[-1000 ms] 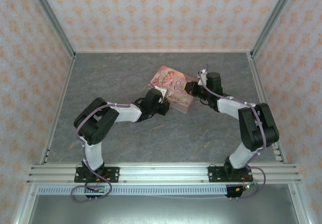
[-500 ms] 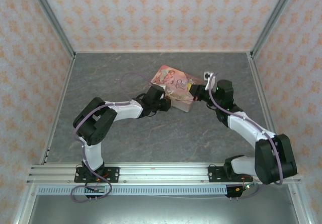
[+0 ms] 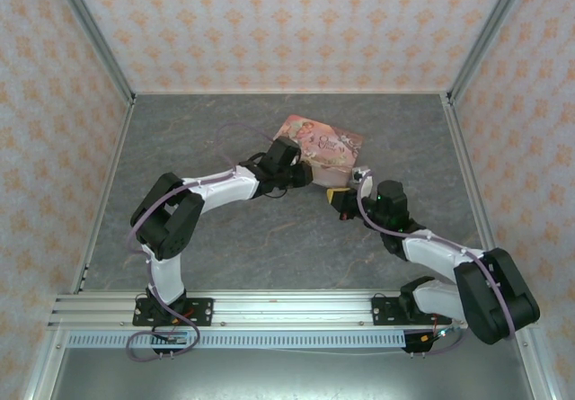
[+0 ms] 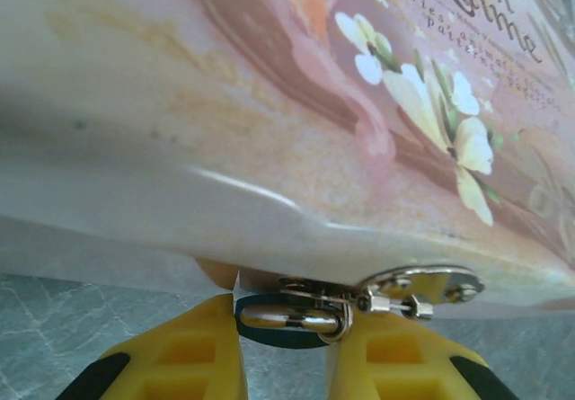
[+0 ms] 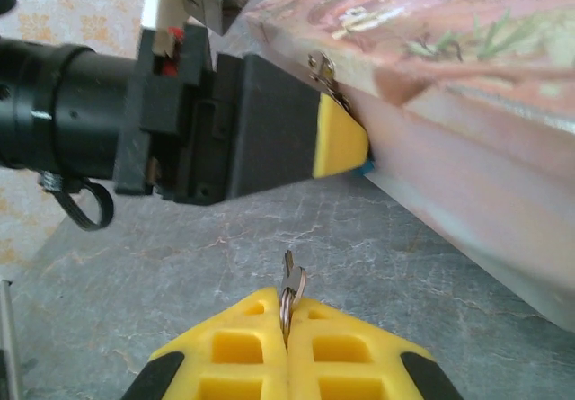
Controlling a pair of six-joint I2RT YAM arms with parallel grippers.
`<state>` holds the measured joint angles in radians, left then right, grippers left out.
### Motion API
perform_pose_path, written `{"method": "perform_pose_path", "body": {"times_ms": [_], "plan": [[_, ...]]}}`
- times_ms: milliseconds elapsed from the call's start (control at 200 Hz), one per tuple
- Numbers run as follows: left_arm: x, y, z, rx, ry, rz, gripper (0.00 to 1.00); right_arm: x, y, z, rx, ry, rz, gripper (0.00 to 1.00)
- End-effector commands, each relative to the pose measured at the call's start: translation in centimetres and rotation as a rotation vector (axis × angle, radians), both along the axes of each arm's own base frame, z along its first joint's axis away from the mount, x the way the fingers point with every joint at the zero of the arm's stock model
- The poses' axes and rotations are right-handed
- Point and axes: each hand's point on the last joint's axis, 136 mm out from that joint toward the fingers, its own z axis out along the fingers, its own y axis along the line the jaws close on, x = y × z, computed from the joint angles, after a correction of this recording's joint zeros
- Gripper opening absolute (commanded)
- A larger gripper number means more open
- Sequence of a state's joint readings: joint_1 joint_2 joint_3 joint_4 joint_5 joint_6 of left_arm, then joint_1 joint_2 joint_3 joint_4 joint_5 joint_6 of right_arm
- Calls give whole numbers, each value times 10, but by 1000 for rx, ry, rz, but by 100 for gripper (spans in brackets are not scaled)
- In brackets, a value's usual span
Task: Unlock a padlock with a key
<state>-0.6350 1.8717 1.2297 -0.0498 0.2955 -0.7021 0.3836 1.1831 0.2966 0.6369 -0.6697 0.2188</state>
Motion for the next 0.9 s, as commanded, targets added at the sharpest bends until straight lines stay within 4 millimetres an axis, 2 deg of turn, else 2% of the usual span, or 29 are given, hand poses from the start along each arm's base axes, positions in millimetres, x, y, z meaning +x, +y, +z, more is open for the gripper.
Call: {"method": "perform_pose_path", "body": {"times_ms": [0,310,581,896], "plan": [[7,-10,32,-85,13,36,19,9,0,22,36,-151,-22,0],[10,-23,53,-228,110,106,19,31,6,30,119,-202,-57,0],[12,-19,49,-365,200,227,17,46,6,24,138,-216,-97,0],[13,-17,54,-498,270,274,16,48,2,27,143,-236,-99,0]]}}
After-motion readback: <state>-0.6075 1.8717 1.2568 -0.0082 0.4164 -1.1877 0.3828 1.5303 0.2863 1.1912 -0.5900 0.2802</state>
